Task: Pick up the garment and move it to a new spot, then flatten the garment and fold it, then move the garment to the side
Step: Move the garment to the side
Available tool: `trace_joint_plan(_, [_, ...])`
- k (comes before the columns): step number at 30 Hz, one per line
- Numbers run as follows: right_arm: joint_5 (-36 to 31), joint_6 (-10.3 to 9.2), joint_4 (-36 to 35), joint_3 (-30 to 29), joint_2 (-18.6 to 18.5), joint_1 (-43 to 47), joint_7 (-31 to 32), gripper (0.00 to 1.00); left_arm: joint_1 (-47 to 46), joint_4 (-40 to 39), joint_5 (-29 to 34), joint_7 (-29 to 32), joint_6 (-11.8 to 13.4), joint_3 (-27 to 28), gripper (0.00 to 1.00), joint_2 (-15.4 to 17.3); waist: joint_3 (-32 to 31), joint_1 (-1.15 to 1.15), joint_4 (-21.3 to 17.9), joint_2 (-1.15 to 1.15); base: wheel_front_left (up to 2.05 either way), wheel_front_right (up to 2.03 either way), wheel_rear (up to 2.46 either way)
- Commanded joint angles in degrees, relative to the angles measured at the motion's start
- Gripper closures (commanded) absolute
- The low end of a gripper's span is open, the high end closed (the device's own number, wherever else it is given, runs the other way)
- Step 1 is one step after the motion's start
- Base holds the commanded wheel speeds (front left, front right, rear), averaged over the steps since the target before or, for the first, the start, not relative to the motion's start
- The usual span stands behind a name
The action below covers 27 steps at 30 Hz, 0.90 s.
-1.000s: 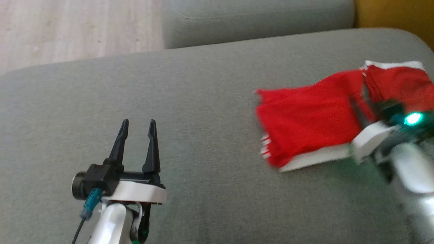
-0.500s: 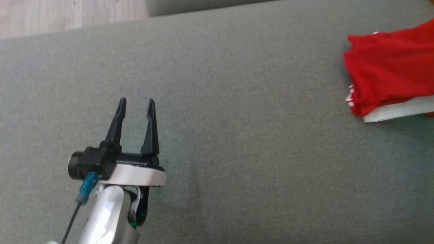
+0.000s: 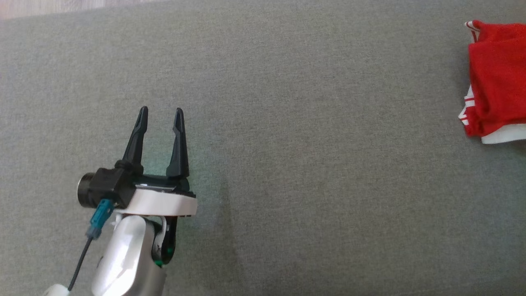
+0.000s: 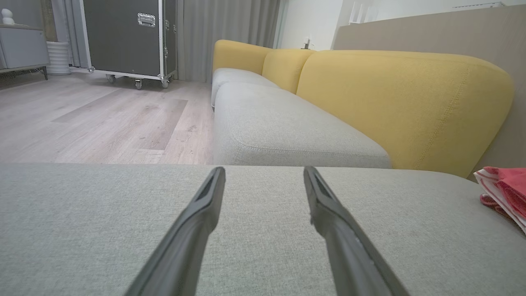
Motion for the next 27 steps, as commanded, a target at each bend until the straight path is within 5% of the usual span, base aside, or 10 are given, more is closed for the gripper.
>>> trace_joint_plan(1, [-1.0, 0.18, -1.8, -1.4, -0.6, -0.3, -0.9, 0.0, -1.6, -1.5, 0.8, -0.5, -0.2, 2.1, 0.0, 0.4, -0.2, -0.01, -0.1, 0.0, 0.0, 0.0, 0.0])
trace_joint_plan(12, [-4.1, 0.18, -6.9, -4.5, 6.6, 0.3, -5.2, 0.0, -0.1, -1.1, 0.3, -0.5, 0.0, 3.4, 0.0, 0.4, -5.6, -0.01, -0.7, 0.0, 0.0, 0.0, 0.0])
trace_joint_plan(27, [8.7, 0.18, -26.4, -0.4, 28.4, 14.4, -10.1, 0.0, 7.9, -3.8, -0.7, -0.5, 0.3, 5.7, 0.0, 0.4, -17.2, -0.01, -0.4, 0.0, 0.0, 0.0, 0.0])
